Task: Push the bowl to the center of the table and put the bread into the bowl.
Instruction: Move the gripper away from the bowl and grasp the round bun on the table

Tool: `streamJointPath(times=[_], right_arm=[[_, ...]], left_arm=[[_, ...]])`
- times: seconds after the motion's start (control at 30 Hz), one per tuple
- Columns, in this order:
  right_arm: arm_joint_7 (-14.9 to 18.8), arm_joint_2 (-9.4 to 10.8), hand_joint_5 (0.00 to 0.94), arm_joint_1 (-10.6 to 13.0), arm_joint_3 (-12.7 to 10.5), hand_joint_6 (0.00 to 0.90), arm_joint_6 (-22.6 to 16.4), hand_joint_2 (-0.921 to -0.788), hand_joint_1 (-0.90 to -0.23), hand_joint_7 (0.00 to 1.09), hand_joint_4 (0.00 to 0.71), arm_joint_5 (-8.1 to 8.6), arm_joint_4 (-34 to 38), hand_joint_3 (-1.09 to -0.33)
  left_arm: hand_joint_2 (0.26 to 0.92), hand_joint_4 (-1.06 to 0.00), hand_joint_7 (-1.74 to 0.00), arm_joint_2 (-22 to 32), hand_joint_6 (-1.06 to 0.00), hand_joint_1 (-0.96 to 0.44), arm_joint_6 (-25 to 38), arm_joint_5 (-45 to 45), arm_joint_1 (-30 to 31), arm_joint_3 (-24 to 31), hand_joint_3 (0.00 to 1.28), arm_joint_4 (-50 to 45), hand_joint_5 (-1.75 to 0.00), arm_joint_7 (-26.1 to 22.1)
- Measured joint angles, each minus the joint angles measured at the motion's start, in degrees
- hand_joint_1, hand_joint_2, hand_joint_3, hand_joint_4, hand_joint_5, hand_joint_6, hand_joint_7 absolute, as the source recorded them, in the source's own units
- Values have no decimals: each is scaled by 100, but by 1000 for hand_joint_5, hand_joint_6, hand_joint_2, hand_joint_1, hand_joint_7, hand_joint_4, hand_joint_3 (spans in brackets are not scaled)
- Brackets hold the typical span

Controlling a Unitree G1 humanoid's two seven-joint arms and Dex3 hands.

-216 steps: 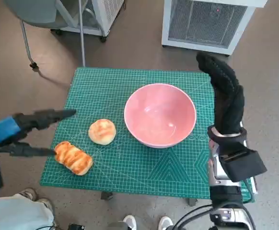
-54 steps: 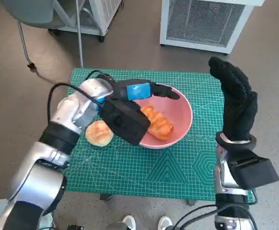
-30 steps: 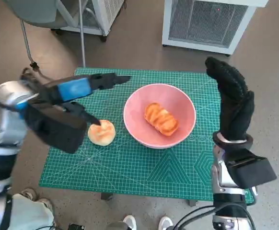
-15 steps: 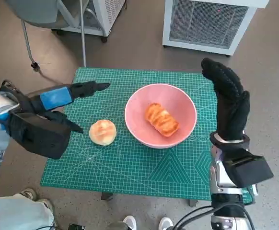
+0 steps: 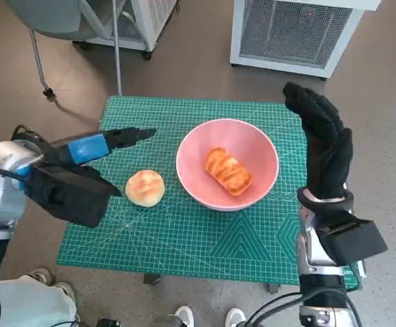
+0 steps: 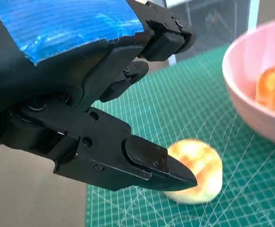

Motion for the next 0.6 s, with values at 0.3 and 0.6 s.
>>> streamJointPath(times=[0.3,0.6], right_arm=[[84,-71,7,0,-33,-1,8,-921,-486,637,306,70,-10,-841],[113,-145,8,-5,-58,-1,52,-921,-488,635,307,165,-13,-838]], left_arm=[[731,1,-27,-397,-166,-101,-53,464,-123,-497,1,808,1,222],[729,-4,-26,-761,-178,-82,-25,826,-395,-920,0,1637,-2,441]])
